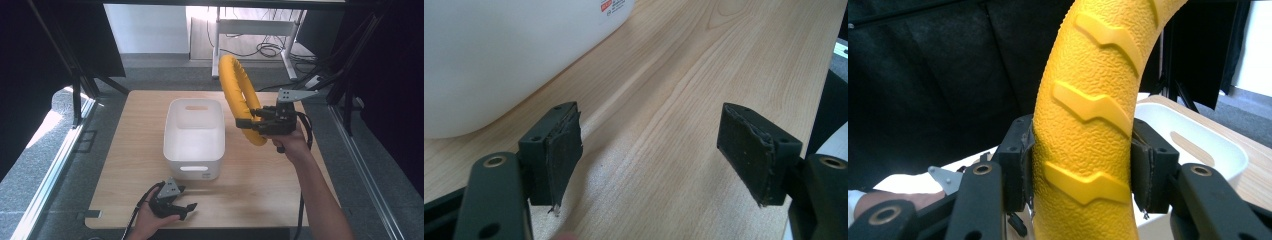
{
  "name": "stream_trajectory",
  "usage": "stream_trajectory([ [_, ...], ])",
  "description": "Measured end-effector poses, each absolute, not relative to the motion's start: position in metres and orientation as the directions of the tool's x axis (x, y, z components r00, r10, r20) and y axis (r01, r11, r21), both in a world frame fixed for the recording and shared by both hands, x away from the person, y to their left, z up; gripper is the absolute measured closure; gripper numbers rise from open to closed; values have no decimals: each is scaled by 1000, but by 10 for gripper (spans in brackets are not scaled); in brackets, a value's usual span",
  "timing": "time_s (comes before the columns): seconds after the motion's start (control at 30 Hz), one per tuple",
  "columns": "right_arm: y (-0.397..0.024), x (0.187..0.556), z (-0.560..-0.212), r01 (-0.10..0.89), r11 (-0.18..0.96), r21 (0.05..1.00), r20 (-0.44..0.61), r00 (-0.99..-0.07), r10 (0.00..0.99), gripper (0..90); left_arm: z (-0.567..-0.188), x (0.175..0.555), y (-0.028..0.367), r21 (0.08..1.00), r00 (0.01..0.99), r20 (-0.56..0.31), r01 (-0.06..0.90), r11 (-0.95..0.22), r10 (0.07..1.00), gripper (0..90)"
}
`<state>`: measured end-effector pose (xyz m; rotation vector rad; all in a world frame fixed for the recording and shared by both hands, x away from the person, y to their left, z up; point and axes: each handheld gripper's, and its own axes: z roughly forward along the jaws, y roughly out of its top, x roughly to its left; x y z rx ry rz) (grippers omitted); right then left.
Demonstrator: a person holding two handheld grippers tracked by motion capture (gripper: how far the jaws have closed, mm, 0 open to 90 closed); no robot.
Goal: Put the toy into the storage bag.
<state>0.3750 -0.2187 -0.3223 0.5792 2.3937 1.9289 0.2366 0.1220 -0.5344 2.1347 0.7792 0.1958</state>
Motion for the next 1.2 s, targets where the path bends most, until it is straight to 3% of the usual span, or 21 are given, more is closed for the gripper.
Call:
stream_trajectory([
  [1.2, -171, 377, -303, 241, 141, 960, 208, -954, 216, 515, -534, 238, 125, 758, 793, -122, 463, -460, 597, 258],
])
